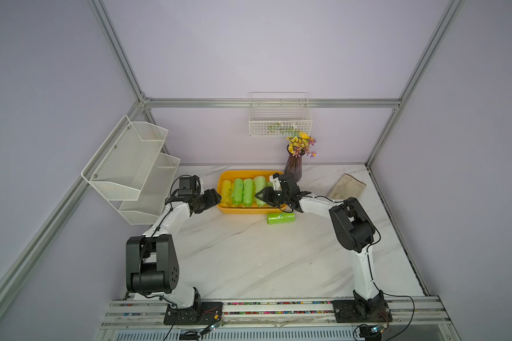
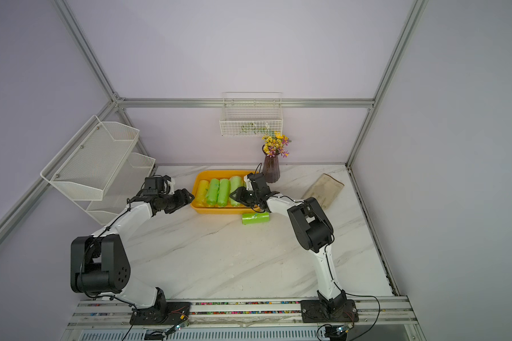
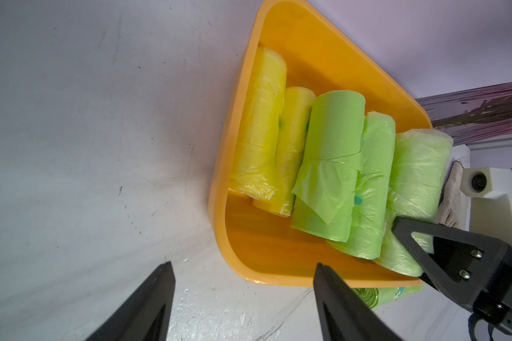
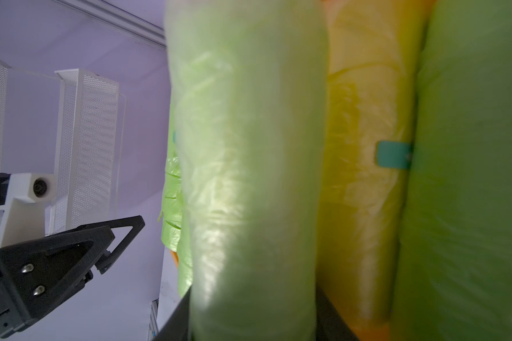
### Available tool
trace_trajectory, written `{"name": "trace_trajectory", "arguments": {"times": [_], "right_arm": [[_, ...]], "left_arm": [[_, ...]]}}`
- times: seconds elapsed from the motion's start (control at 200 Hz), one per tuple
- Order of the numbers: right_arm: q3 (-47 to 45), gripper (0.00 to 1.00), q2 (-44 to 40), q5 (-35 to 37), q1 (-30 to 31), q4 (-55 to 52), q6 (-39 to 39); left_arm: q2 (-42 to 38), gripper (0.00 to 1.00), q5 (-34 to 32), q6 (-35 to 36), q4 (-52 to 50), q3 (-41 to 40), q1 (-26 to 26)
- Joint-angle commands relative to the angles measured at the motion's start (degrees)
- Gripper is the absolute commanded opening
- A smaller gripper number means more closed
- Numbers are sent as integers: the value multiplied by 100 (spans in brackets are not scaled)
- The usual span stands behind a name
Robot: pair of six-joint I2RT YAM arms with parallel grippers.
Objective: Put the roll of trash bags into the storage box
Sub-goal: Place the roll of trash bags in the storage box.
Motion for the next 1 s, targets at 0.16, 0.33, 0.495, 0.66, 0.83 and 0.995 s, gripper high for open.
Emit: {"name": "trace_trajectory", "arguments": {"times": [0.16, 0.33, 0.495, 0.66, 0.83, 0.995], "right_arm": [[225, 46, 48, 23, -24, -72, -2], [247, 53, 38, 47, -23, -133, -20], [259, 57, 33, 45, -28, -190, -35], [329, 59, -3, 38, -21, -309, -132], [338, 60, -74, 59, -31, -437, -249], [368, 63, -188, 161, -55, -651, -437]], "left_arm": [[-260, 74, 82, 31, 148, 91, 44], [-253, 74, 105, 22, 147, 96, 45], [-259, 74, 113, 20, 148, 105, 45], [-272, 74, 87, 22, 146, 97, 45], [-284, 74, 84, 31, 140, 94, 45], [-301, 74, 46, 57, 122, 89, 45]]}}
